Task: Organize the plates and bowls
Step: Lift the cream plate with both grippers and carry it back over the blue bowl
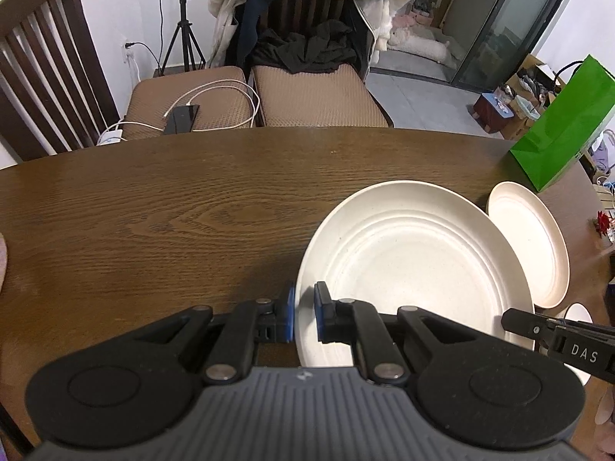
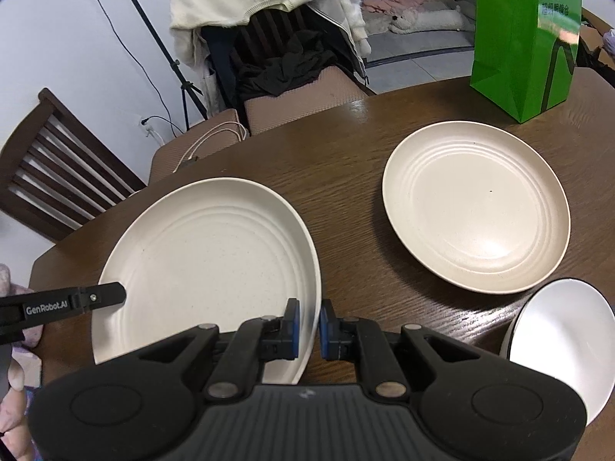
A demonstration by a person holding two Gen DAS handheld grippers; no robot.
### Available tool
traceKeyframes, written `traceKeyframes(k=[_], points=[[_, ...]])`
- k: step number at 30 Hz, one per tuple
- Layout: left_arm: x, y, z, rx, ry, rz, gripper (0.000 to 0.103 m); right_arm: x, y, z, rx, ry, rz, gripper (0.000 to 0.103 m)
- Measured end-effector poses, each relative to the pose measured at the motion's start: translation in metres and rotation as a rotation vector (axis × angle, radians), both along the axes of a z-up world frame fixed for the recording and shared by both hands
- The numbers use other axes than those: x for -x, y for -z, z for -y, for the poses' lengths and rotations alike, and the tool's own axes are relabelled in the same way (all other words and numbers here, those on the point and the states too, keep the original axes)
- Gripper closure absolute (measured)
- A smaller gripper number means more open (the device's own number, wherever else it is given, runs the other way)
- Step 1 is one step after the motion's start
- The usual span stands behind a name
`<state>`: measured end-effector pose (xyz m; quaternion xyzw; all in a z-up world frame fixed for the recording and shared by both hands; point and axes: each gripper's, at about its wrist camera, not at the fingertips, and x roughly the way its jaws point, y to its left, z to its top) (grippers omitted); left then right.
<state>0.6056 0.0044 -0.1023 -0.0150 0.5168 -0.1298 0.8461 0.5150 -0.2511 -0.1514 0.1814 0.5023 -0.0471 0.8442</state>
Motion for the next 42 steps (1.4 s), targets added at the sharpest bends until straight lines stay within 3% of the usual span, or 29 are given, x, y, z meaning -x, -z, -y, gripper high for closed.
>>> traceKeyframes(k=[13,42], points=[[0.043,-0.033,-0.013,-0.005,-0.029,0.044,0.092,0.029,-0.028,-0.006,-0.013,-0.025,0.039,0.093],[0.147,-0.073,-0.039,0.010,-0.118,0.090,0.092,0.111,-0.067,-0.026,-0.025,-0.098,0.081,0.093]])
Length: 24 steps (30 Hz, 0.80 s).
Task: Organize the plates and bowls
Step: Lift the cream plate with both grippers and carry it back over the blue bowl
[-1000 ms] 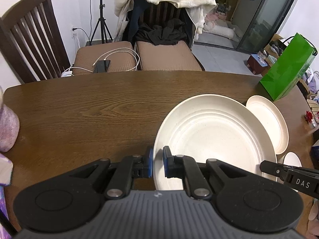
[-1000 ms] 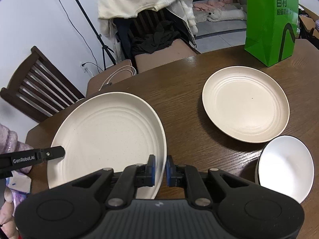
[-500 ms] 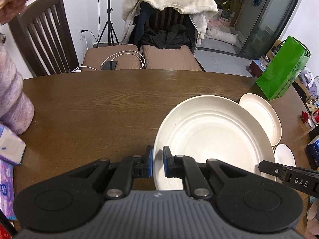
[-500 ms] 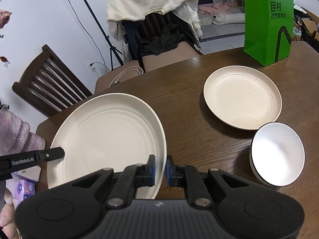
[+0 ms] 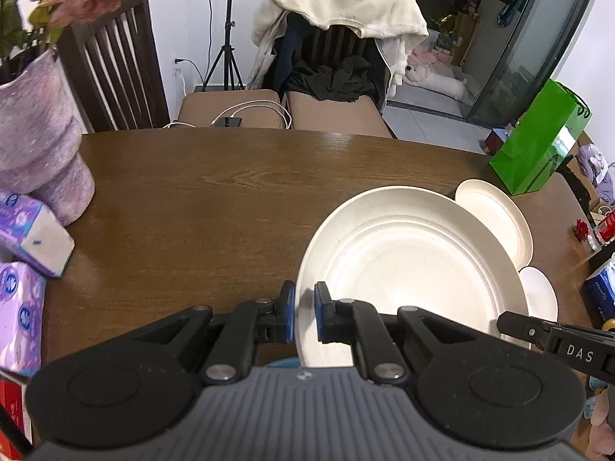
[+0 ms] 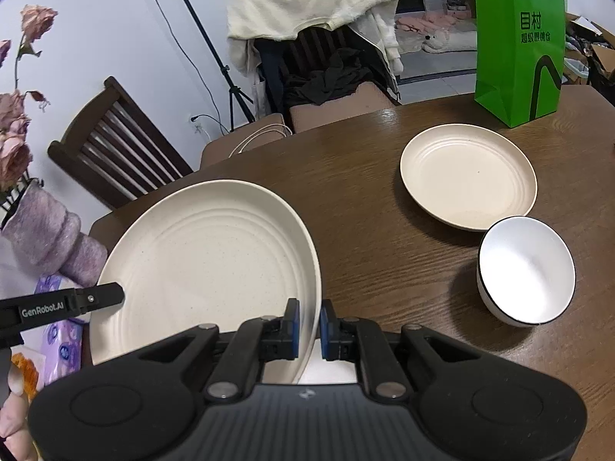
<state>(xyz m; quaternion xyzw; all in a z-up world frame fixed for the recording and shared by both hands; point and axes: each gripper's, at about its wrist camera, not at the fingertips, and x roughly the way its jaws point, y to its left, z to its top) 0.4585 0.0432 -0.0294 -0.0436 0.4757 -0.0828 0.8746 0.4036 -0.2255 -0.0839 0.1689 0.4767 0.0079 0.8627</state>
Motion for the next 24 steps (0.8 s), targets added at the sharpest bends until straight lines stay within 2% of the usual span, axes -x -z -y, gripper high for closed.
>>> traceKeyframes(k=[24], points=[[0.106,-0.024,-0.033,0.022,-0.068,0.027,0.092,0.086,-0.028,-0.022,0.004,-0.075,0.040,0.093]])
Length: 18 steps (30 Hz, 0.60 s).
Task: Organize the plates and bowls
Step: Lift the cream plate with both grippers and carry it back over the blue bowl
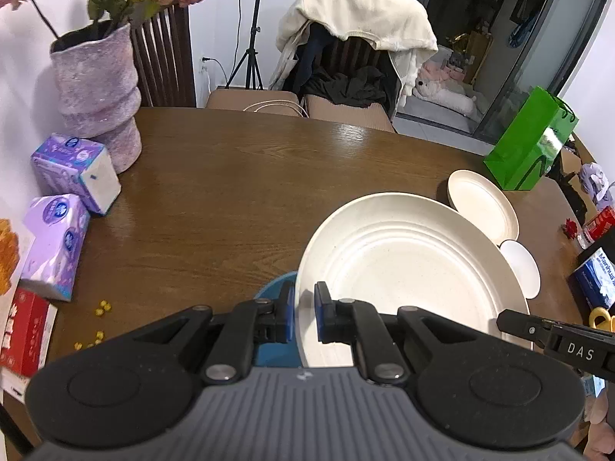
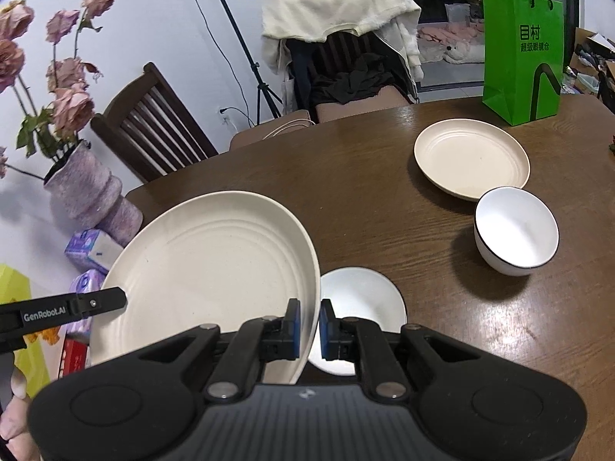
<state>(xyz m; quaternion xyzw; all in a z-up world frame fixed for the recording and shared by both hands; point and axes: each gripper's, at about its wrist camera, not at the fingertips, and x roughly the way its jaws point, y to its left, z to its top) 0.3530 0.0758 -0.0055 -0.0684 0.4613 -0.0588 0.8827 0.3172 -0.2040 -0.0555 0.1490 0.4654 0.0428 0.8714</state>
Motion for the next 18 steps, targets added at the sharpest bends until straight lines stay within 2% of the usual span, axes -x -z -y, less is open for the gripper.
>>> traceKeyframes(k=[18], points=[[0.083,-0.030,-0.011,0.002,-0.019,0.065,0.092,0.076,-0.030,-0.010,-0.006,-0.036,0.064,0.093]])
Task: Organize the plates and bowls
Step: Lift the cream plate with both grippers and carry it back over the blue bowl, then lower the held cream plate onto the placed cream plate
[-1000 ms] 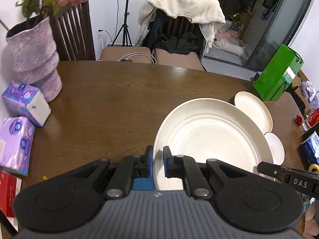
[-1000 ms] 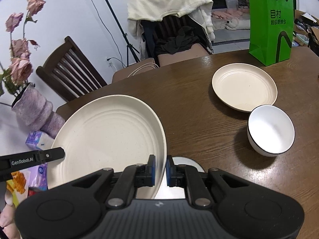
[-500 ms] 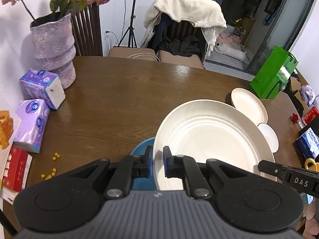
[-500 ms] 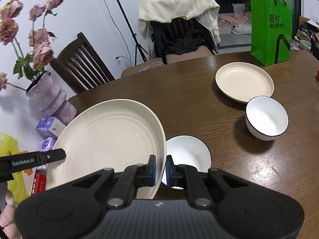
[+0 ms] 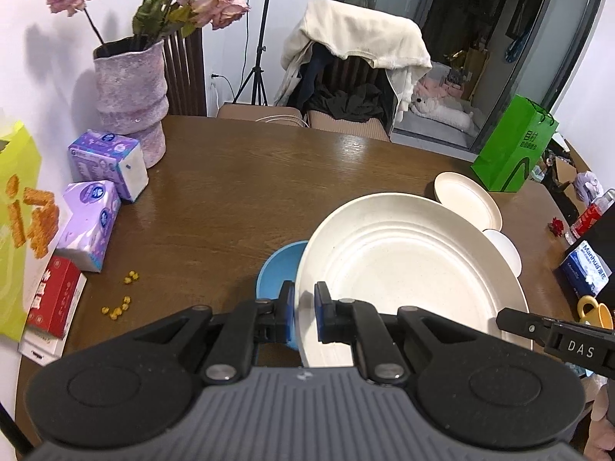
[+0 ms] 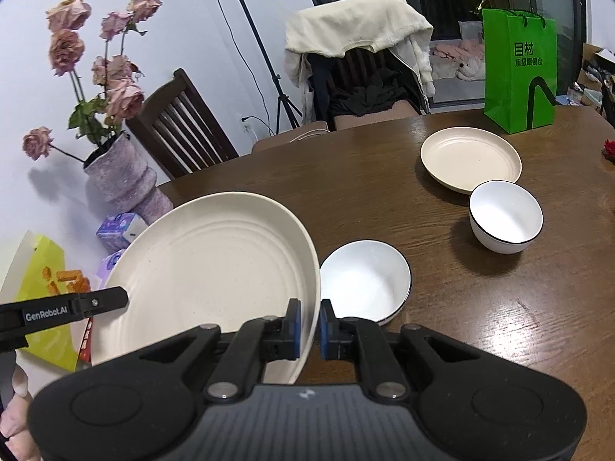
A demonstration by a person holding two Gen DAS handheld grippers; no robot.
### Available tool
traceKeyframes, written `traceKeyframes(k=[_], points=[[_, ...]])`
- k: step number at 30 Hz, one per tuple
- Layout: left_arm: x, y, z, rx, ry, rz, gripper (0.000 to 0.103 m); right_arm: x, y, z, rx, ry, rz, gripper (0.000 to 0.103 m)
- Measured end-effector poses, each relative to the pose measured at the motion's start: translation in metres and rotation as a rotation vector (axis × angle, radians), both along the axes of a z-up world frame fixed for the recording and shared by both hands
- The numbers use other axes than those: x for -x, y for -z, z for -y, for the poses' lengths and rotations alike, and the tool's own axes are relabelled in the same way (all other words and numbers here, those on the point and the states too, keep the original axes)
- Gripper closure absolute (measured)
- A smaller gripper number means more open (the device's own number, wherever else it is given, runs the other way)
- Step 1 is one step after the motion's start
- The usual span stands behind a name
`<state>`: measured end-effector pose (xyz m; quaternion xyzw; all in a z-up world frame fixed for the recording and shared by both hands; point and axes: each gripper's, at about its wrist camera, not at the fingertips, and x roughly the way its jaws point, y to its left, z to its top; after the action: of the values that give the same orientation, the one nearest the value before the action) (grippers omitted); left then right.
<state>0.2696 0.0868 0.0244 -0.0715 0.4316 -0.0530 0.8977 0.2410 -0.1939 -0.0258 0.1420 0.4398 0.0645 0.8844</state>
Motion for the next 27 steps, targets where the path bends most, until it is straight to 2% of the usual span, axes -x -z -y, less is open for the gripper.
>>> traceKeyframes(k=[18,27], points=[[0.064,-0.005,0.011,0.013,0.006,0.019,0.092,0.067,-0.006,0.012,-0.004,0.002,0.015,0.093],[0.091,-0.003,0.021,0.015,0.014,0.020,0.092,0.088,-0.004,0.019,-0.008,0.007,0.014,0.093]])
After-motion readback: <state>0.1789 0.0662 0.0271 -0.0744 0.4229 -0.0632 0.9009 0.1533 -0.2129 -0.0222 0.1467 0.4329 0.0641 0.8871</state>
